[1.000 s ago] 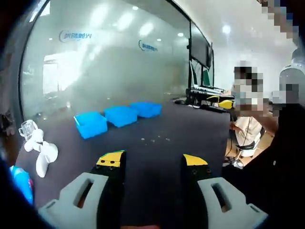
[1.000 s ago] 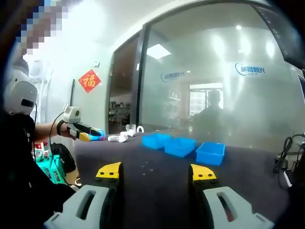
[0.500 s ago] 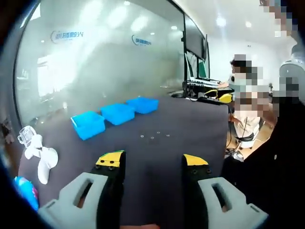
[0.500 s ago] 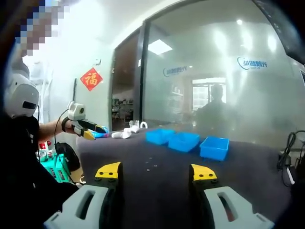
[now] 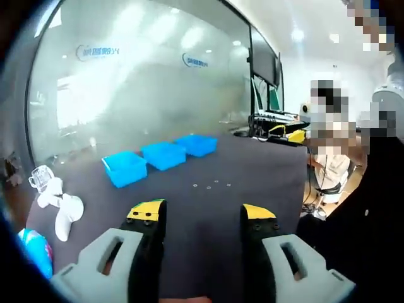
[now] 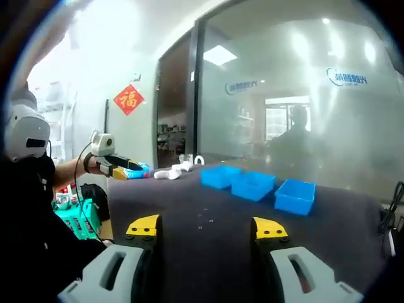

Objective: Sort the screws, nuts, and washers into the corresponding bins

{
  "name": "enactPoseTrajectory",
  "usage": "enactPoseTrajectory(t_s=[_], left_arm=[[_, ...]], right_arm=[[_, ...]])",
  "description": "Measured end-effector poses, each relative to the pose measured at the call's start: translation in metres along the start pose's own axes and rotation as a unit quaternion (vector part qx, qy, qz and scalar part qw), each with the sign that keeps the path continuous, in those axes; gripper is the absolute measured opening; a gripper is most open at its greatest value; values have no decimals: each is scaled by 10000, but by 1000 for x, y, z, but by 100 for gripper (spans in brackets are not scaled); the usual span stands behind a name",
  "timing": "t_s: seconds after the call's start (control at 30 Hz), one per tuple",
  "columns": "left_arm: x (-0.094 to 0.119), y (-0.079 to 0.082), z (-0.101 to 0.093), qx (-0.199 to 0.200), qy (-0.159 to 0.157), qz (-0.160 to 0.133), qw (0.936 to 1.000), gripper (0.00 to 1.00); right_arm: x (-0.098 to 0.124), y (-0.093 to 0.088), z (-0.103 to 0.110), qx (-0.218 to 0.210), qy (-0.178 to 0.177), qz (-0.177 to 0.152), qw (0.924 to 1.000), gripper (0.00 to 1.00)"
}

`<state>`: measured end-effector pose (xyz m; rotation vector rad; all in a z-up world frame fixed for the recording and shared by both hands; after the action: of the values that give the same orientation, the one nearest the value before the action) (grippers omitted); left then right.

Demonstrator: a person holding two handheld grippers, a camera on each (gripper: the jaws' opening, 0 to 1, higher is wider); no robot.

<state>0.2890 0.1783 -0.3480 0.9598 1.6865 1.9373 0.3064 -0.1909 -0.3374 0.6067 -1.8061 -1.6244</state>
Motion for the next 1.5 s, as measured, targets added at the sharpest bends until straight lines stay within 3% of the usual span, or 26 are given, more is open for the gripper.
enactPoseTrajectory(t_s=[0.43, 0.77, 1.0, 1.5], left_arm=[[1, -1, -5, -42, -53, 5, 10000, 46], [3, -3, -2, -21, -19, 21, 10000, 46], [3, -3, -1, -5, -18, 16, 10000, 46], [3, -7, 0, 21, -15, 68, 10000, 47]], right_arm=[[-43, 2, 2, 61, 425, 418, 9982, 51], [-67, 1, 5, 376, 811, 1056, 9904, 50], [-83, -6, 9, 775, 1255, 1813, 9723, 50], [-114, -16, 10, 1159, 1679, 2856, 9364, 47]])
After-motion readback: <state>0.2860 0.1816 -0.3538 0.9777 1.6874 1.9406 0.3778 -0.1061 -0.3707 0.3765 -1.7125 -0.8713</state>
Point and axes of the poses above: the point that each gripper's makers call its tool centre point, and the gripper's own axes: x roughly backward along the fingers, z roughly to its left, y roughly out of its top, the point moved 5 cm from there along x, roughly backward along the fingers
